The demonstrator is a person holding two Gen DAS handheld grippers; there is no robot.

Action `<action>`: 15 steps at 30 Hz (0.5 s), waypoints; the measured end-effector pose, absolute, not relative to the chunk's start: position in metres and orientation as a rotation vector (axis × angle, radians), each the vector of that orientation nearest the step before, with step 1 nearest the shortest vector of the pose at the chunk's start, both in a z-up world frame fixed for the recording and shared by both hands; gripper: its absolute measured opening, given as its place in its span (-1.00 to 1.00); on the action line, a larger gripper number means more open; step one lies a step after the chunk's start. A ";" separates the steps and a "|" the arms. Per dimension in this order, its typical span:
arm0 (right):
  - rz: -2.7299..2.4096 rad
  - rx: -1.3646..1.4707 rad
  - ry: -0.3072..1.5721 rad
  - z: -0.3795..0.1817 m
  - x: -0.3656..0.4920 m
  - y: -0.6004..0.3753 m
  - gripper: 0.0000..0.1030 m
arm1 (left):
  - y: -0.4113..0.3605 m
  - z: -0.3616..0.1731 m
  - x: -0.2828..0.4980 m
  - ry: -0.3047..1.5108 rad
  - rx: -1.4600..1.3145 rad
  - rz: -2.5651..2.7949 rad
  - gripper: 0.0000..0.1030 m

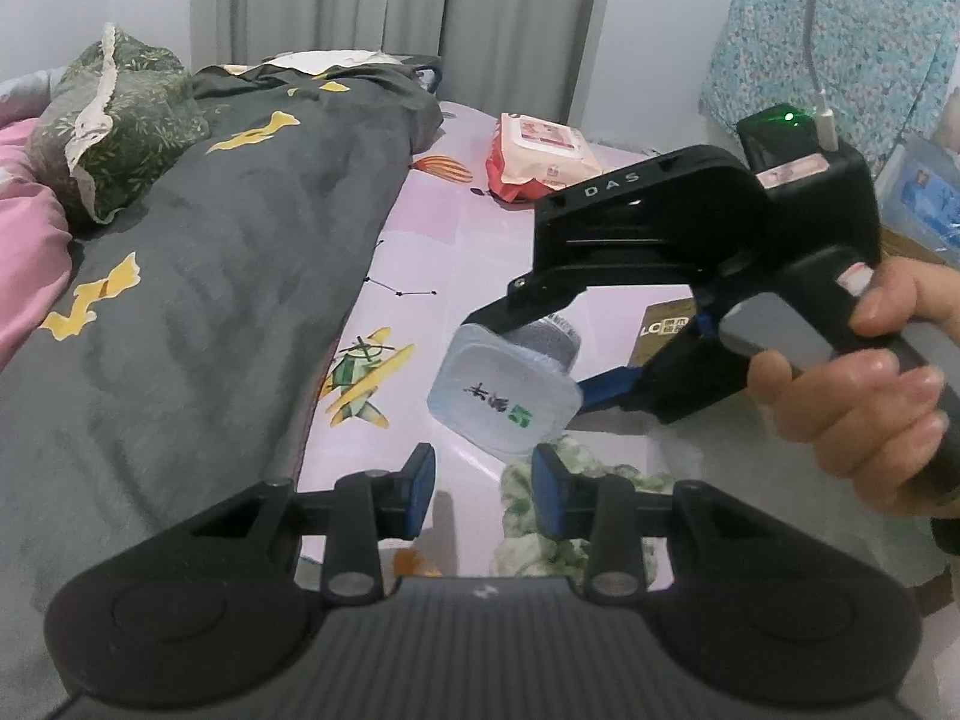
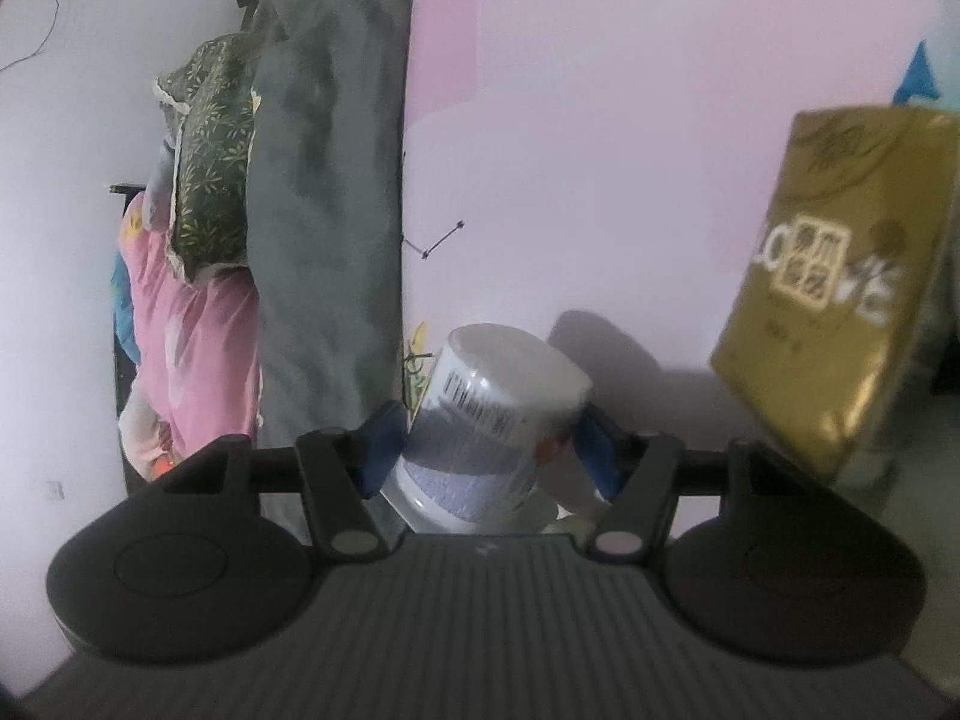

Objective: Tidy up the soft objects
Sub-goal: 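Grasp the white yogurt cup with the right gripper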

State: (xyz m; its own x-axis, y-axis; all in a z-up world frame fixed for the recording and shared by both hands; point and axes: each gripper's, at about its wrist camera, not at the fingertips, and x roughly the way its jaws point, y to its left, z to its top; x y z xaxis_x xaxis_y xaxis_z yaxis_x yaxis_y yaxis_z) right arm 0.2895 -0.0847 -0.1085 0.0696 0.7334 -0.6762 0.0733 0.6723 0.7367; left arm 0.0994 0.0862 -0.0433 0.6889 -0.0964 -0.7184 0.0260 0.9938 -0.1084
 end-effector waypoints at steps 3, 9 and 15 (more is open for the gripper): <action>0.550 0.638 1.380 -0.095 0.284 -0.083 0.33 | 0.086 -0.045 0.099 0.812 -0.087 -0.065 -0.31; 0.624 0.335 1.162 -0.047 0.267 -0.068 0.68 | 0.089 -0.047 0.095 0.826 -0.078 -0.055 -0.31; 0.746 0.046 1.133 -0.041 0.274 -0.032 0.87 | 0.090 -0.047 0.092 0.826 -0.075 -0.050 -0.31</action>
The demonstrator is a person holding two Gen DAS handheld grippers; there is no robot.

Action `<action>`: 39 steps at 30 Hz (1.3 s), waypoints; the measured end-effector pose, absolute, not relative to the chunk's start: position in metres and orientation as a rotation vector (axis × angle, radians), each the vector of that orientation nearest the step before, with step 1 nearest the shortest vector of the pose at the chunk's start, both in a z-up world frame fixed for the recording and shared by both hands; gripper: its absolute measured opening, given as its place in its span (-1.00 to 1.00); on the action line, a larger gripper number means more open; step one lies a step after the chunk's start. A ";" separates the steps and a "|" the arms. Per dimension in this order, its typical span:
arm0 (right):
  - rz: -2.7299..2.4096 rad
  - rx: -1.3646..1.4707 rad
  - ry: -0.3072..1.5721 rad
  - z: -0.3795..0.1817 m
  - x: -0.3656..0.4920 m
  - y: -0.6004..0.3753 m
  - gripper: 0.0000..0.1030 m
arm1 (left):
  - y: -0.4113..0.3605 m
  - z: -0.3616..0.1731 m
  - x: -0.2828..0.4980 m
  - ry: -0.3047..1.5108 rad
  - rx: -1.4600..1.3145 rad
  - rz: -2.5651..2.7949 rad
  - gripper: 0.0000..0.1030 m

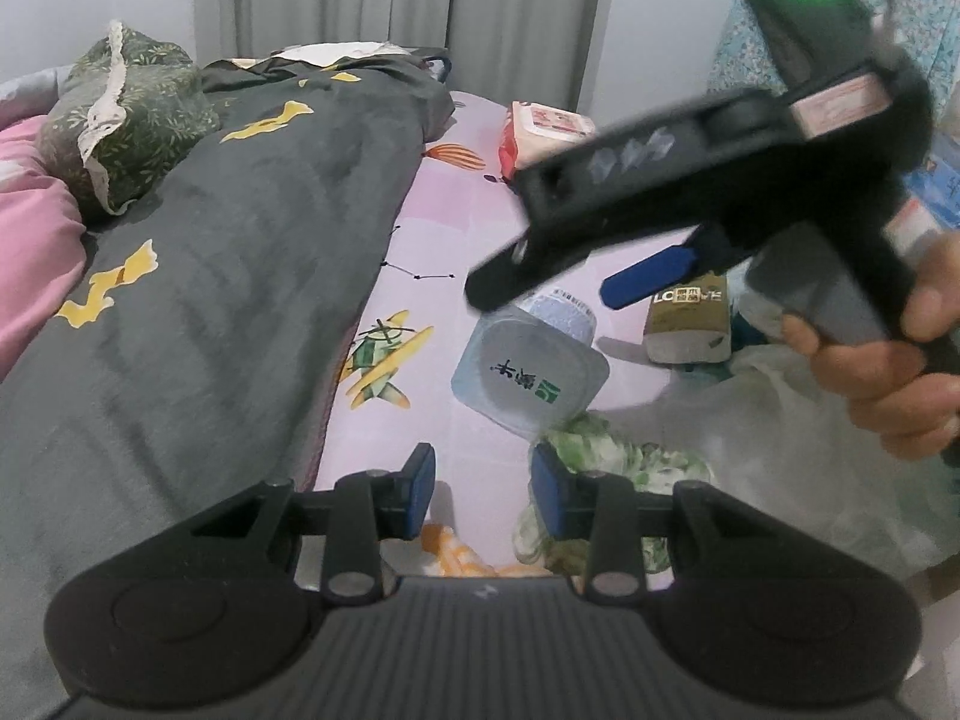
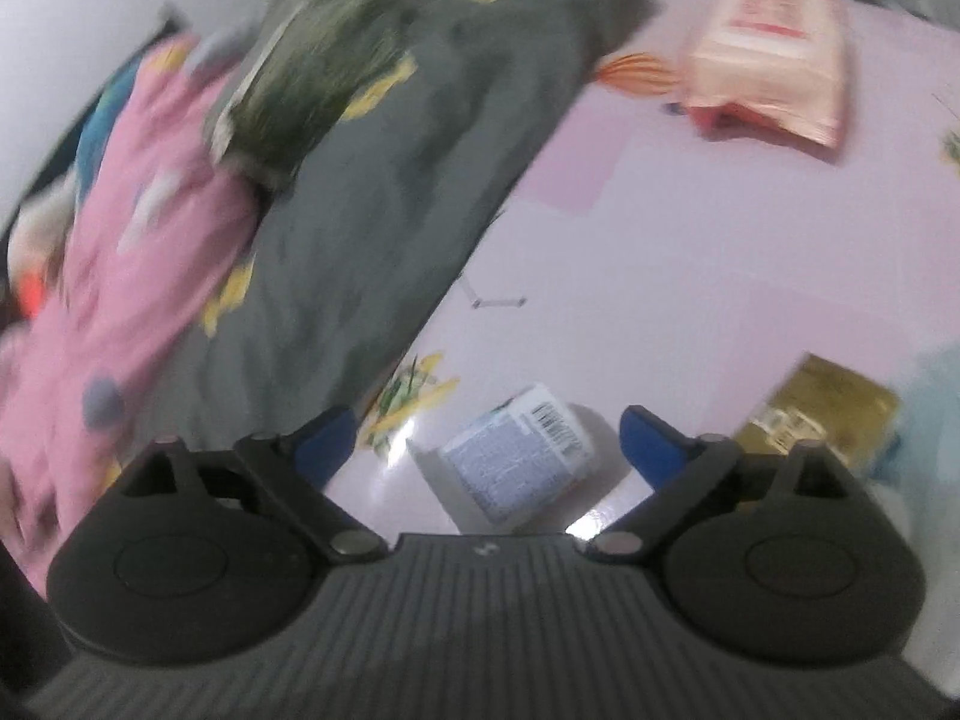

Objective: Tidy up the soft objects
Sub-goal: 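Grasp the white yogurt cup with the right gripper, then carry the yogurt cup into the cardboard box and open the right gripper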

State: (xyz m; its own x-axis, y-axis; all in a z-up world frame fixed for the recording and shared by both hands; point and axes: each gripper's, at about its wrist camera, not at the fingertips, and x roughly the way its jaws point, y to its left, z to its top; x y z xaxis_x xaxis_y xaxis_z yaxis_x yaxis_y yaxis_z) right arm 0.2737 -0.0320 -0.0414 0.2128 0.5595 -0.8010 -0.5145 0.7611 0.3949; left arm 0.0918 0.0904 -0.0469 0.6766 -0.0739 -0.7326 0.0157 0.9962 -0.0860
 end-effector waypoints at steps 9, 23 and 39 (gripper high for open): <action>0.746 -0.079 1.220 -0.067 0.281 -0.012 0.41 | 0.093 -0.045 0.089 0.827 -0.074 -0.039 -0.31; 0.660 0.433 1.430 -0.083 0.319 -0.057 0.71 | 0.085 -0.040 0.094 0.818 -0.067 -0.065 -0.27; 0.553 0.453 1.288 -0.058 0.308 -0.087 -0.03 | 0.058 -0.046 0.140 0.833 0.003 -0.166 0.05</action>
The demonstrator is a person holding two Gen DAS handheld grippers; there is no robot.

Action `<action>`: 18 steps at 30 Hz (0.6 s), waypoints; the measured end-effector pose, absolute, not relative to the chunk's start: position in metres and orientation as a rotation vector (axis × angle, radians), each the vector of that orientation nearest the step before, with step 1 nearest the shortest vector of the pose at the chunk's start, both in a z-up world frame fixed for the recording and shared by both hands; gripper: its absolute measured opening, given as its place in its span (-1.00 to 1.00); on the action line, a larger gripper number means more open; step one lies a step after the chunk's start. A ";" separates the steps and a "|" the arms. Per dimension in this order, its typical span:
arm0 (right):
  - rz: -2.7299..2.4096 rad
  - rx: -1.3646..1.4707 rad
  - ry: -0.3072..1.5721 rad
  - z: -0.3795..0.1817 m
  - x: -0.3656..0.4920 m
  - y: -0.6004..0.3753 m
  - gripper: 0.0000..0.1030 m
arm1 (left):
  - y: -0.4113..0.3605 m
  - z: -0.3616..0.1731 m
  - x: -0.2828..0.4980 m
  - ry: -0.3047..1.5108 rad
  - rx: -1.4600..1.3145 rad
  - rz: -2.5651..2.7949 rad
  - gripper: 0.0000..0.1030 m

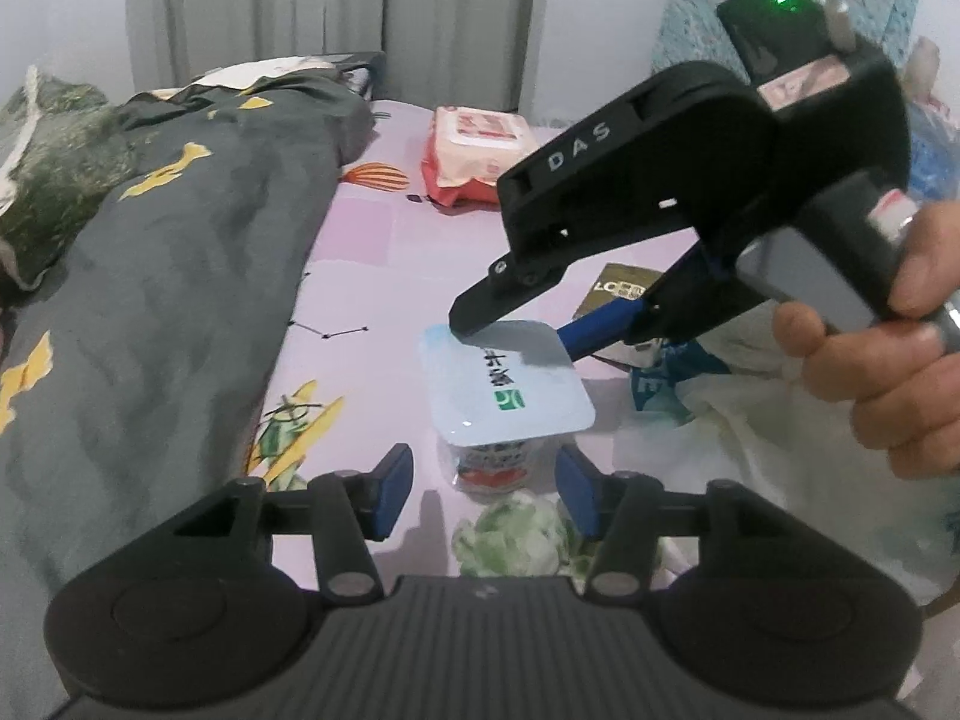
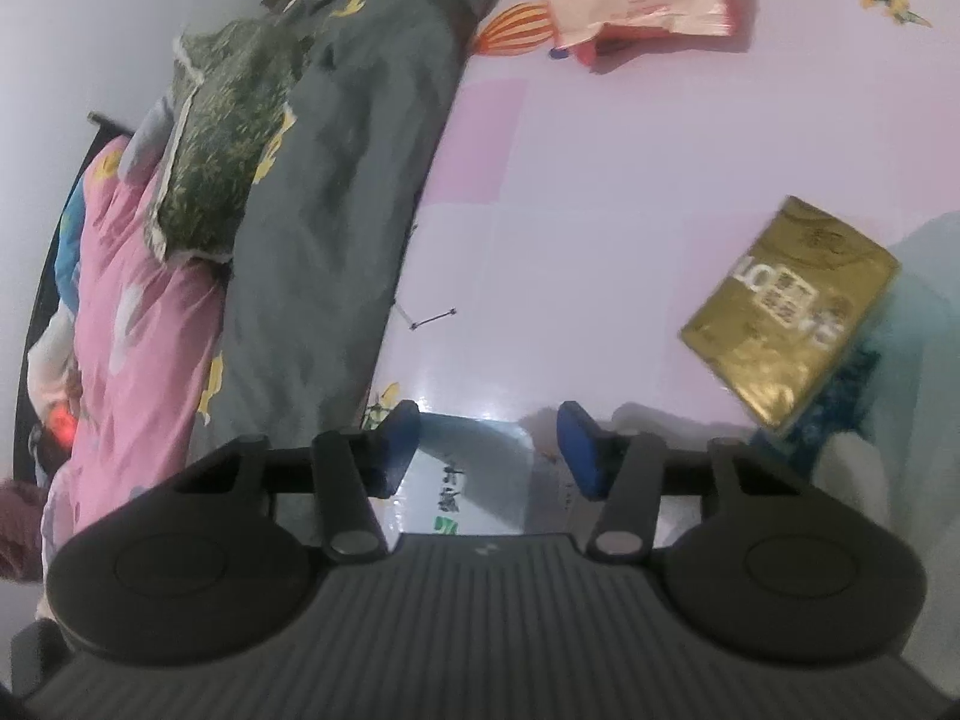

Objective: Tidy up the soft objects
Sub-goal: 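Carry the yogurt cup into the cardboard box and open the right gripper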

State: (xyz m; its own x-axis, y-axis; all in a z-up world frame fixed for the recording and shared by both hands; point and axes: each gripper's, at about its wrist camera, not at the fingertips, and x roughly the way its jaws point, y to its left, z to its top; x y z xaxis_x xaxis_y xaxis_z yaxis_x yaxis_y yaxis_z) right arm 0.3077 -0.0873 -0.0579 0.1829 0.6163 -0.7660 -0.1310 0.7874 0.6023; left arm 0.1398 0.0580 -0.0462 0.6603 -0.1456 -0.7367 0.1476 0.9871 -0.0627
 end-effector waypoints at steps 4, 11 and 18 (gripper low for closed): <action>0.555 0.537 1.325 -0.069 0.306 -0.096 -0.04 | 0.050 -0.050 0.148 0.823 0.018 -0.161 0.04; 0.561 0.613 1.325 -0.074 0.302 -0.097 -0.30 | 0.048 -0.042 0.150 0.781 -0.015 -0.125 -0.24; 0.573 0.595 1.281 -0.057 0.293 -0.097 -0.41 | 0.045 -0.027 0.143 0.749 -0.007 -0.105 -0.24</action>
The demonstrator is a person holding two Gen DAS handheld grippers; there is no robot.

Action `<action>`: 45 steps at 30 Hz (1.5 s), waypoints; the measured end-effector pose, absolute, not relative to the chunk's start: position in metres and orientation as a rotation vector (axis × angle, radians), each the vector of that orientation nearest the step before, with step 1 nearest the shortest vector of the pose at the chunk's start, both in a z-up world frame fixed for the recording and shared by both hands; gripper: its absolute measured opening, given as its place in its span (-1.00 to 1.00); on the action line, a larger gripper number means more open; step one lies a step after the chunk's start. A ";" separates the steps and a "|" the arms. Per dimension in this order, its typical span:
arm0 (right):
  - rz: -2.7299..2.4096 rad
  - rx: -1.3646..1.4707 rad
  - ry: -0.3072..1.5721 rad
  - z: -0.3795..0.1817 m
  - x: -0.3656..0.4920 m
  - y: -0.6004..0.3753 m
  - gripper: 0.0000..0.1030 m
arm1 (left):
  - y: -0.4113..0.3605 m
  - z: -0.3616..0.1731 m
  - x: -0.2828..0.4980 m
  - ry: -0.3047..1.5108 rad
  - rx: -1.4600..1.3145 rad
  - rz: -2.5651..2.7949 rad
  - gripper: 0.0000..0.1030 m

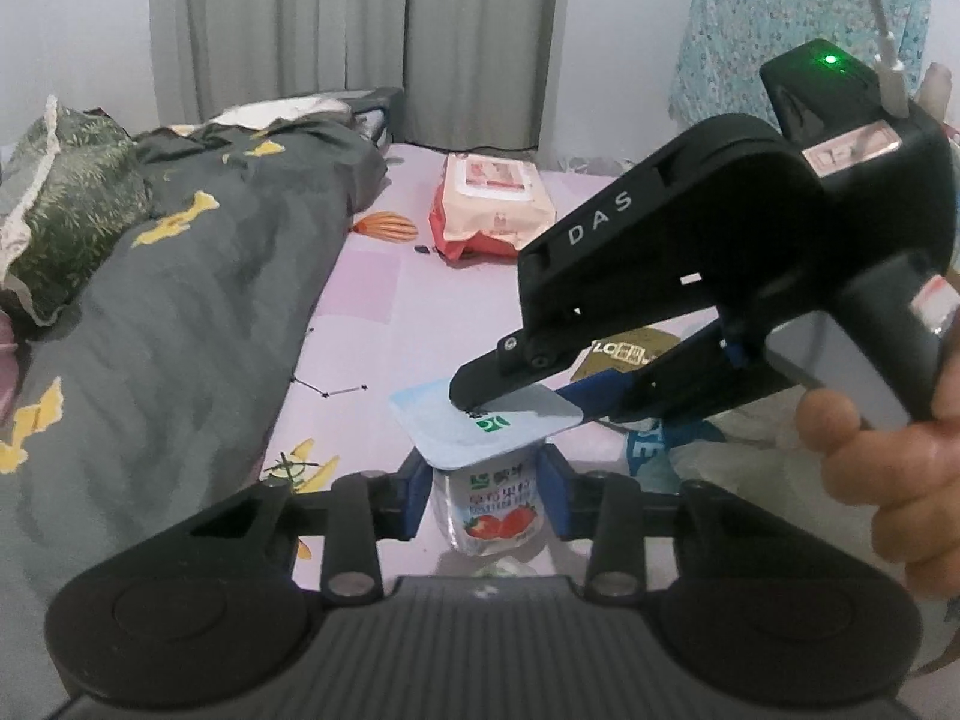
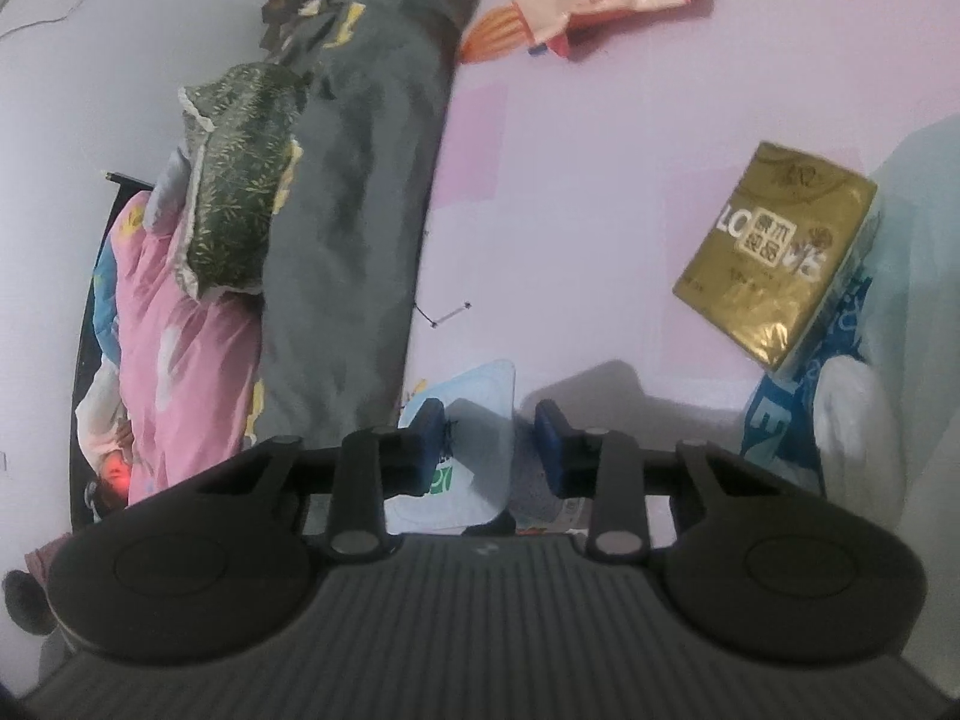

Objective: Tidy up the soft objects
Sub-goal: 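Carry the yogurt cup into the cardboard box and open the right gripper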

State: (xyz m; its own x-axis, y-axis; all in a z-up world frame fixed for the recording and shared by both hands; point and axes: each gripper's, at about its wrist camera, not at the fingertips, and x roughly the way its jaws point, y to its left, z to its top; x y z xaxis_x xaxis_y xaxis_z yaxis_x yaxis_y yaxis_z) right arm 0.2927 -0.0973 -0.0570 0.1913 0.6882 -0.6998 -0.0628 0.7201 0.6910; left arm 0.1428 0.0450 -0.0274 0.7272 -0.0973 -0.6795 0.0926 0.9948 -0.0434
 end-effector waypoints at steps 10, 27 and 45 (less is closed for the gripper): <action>0.621 0.591 1.146 0.021 0.260 -0.134 -0.41 | 0.019 0.044 0.110 0.615 -0.014 -0.176 -0.24; 0.278 0.755 0.971 0.074 0.122 -0.406 -0.38 | -0.199 0.076 0.067 0.667 0.132 -0.712 -0.24; 0.205 0.882 1.290 -0.061 0.108 -0.474 -0.35 | -0.250 0.016 0.071 0.946 0.267 -0.784 -0.08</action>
